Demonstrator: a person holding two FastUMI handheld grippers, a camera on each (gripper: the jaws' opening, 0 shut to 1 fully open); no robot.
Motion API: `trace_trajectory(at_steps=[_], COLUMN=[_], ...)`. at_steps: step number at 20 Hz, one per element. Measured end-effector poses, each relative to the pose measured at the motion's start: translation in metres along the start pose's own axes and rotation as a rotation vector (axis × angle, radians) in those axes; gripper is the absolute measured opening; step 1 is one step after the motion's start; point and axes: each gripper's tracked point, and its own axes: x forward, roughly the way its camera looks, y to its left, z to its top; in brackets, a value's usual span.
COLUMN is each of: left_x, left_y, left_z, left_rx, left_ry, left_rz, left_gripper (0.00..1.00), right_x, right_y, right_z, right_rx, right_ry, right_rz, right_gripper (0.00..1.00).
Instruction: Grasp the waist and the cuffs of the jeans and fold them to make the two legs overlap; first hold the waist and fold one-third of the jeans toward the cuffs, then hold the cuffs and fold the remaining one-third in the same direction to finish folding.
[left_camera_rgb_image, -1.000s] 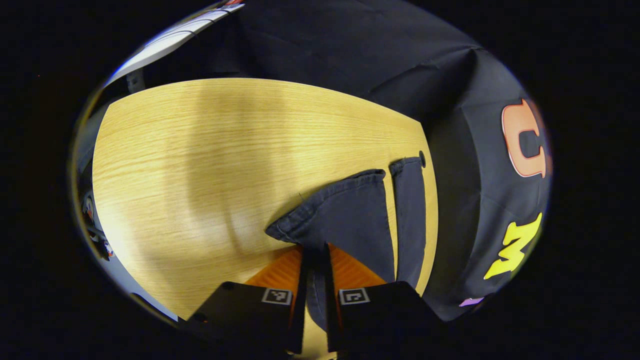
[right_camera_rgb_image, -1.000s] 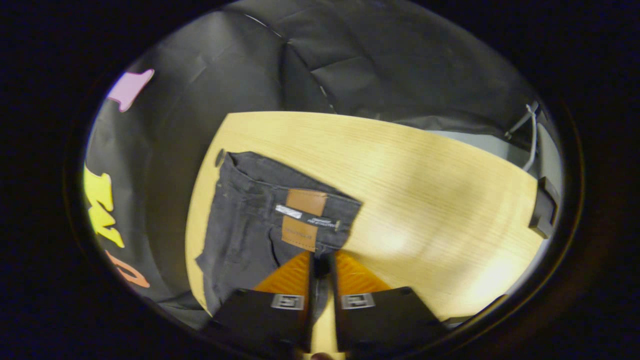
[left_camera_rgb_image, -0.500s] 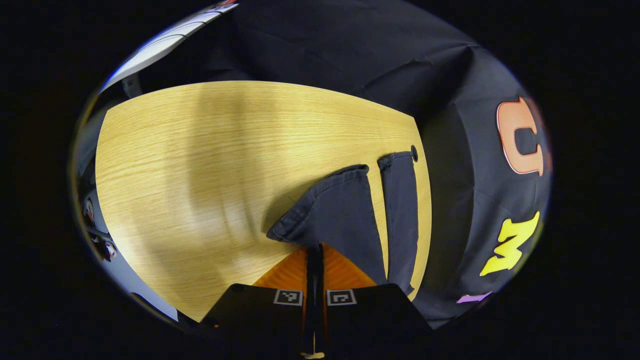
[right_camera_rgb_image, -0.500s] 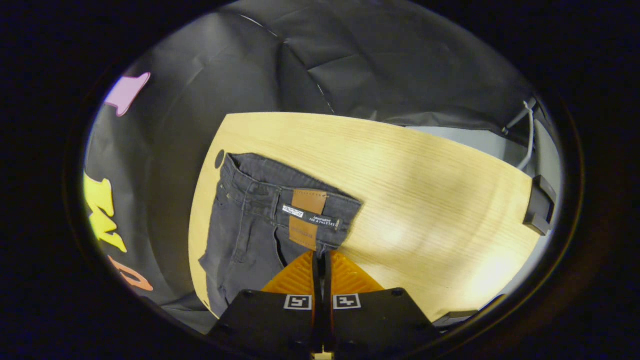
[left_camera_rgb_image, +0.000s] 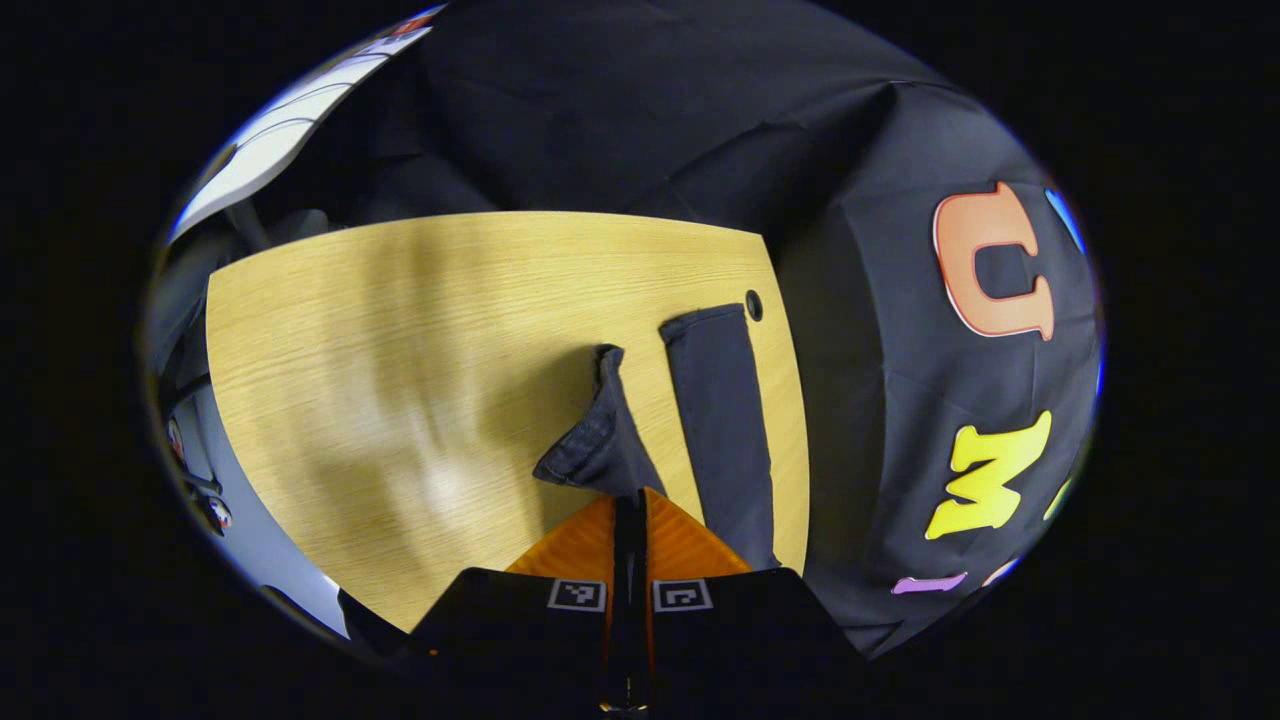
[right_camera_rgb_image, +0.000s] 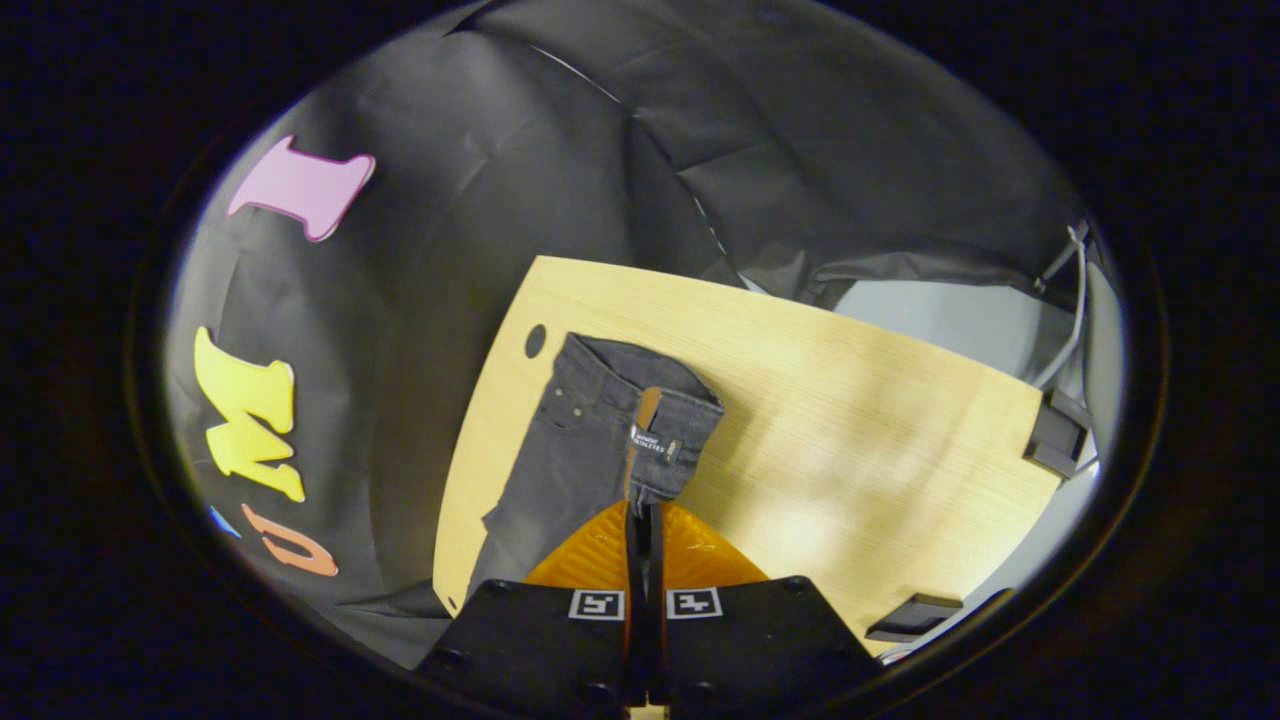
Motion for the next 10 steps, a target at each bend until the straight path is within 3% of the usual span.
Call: trace_trajectory(at_steps=[10], left_x=[0.043], left_y=[-0.075], left_z=[0.046], left_rx=[0.075], left_ry=[0.079], left_rz=[-0.019], left_gripper=[0.03], right_x=[0.018], right_y=[0.095], right_z=[0.032], right_rx=[-0.037], right_ry=[0.008], right_rz=[0.056], right_gripper=[0.01])
